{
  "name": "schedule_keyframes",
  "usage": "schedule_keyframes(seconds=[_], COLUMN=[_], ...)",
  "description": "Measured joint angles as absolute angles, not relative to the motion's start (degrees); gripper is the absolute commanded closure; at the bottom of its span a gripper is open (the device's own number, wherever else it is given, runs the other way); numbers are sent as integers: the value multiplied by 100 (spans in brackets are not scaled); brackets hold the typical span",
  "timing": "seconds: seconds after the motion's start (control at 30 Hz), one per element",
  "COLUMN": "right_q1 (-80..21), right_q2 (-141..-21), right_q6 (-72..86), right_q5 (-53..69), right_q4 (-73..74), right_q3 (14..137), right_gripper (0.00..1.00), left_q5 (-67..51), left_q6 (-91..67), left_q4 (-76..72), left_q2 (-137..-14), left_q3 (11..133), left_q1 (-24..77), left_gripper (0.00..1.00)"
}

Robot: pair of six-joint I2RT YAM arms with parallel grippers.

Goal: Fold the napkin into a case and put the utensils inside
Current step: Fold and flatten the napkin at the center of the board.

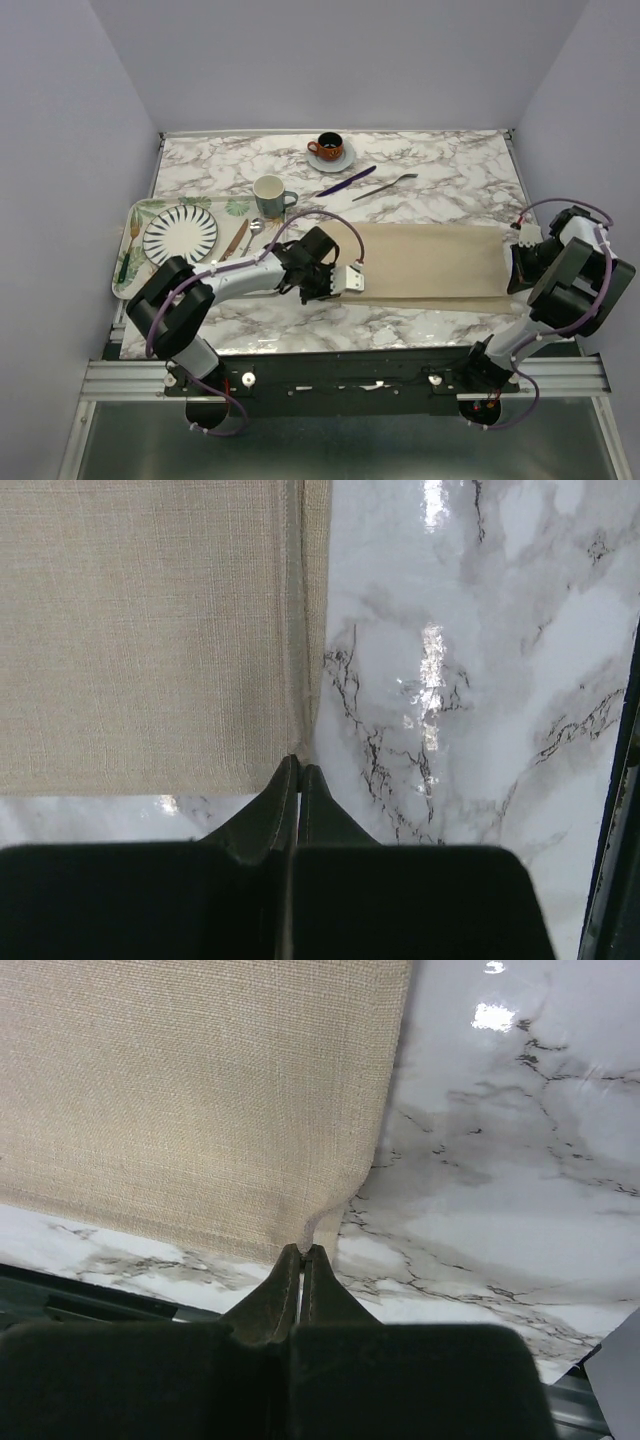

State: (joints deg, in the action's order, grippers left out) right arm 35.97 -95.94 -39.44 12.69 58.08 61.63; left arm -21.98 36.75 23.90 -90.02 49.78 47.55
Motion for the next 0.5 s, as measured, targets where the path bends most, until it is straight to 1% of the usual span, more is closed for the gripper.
schedule_keyframes(seconds=[0.13,0.37,0.5], right_q1=[3597,3601,3618], right_q2=[-9485,-8578,-8772], right_q6=[-3970,-4211,-4237], right_q5=[1319,1236,1129], right_q4=[6049,6219,6145], right_q3=[6322,6128,5828], right_gripper=[99,99,99], left_q5=[-2182,-2178,-2178], left_q6=[3603,3533,3529], left_q4=[2587,2941,2969], left_q2=[-8925,-8429,-8416], left_q3=[5240,5642,5555], left_q1=[4676,4657,4657], left_gripper=[100,100,100])
